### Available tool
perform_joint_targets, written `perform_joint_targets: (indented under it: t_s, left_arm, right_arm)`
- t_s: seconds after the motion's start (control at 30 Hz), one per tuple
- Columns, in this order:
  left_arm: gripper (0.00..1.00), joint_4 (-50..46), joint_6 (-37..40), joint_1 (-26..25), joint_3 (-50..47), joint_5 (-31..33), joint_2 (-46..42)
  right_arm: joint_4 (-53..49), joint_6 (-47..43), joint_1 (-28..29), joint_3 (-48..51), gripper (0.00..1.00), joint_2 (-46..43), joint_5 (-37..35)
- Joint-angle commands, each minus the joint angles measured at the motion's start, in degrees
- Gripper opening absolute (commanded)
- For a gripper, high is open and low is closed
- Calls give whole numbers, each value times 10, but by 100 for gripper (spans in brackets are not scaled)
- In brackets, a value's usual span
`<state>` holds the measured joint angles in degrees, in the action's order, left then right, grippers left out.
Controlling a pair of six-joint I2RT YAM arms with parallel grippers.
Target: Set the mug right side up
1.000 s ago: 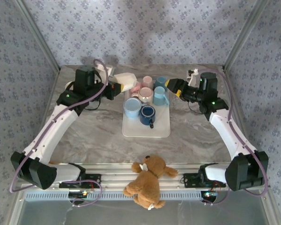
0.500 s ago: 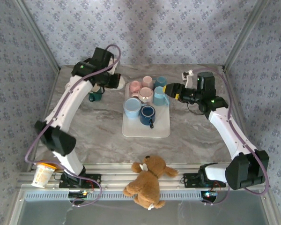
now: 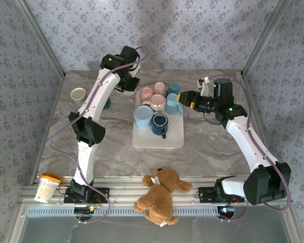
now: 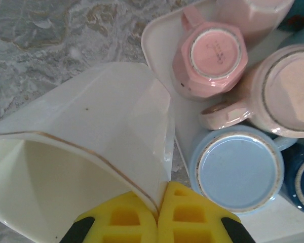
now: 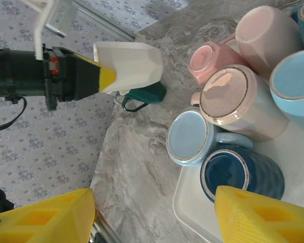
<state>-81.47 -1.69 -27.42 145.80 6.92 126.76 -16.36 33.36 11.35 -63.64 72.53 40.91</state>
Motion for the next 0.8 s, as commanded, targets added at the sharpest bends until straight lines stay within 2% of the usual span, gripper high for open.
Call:
perform_joint_targets:
  t_s: [0.0, 0.77]
  left_arm:
    - [0, -43, 28, -1, 22, 12, 9]
    - [1, -25, 74, 25, 8, 44, 108]
  right_arm:
    - [-16, -11, -4, 1, 66, -12, 0]
    - [-14, 7, -3, 14, 66, -20, -12]
